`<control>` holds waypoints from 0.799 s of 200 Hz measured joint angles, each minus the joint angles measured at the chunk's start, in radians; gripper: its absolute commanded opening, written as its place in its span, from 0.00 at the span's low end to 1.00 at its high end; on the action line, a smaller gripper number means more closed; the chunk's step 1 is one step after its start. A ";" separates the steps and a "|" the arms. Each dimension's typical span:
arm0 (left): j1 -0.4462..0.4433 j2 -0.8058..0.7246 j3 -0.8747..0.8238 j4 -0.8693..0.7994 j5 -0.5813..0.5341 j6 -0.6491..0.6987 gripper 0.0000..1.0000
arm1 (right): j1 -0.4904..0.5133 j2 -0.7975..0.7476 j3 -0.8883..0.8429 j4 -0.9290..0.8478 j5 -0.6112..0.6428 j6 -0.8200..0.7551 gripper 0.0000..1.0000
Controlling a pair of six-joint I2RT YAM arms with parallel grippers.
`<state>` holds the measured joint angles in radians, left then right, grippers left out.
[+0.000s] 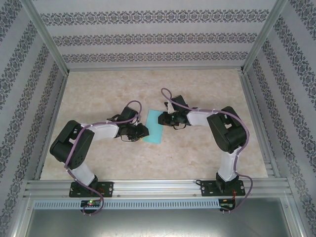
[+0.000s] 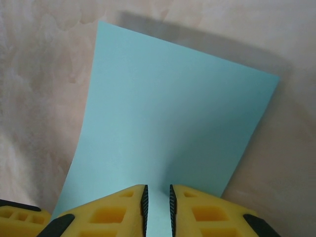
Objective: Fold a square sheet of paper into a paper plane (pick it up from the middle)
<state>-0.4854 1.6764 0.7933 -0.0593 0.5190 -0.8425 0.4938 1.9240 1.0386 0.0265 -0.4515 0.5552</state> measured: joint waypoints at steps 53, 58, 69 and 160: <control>0.000 -0.031 0.000 -0.010 0.000 0.002 0.26 | 0.000 0.016 0.013 -0.004 0.002 -0.011 0.21; 0.000 -0.035 0.000 -0.011 0.000 0.003 0.26 | 0.000 0.016 0.013 -0.005 0.002 -0.013 0.21; 0.000 -0.047 0.000 -0.015 0.000 0.004 0.24 | 0.000 0.016 0.013 -0.004 0.002 -0.013 0.21; 0.000 -0.077 0.000 -0.048 0.000 0.026 0.08 | 0.000 0.018 0.013 -0.004 0.002 -0.014 0.21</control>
<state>-0.4854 1.5993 0.7933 -0.1078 0.5190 -0.8162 0.4938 1.9415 1.0519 0.0223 -0.4492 0.5415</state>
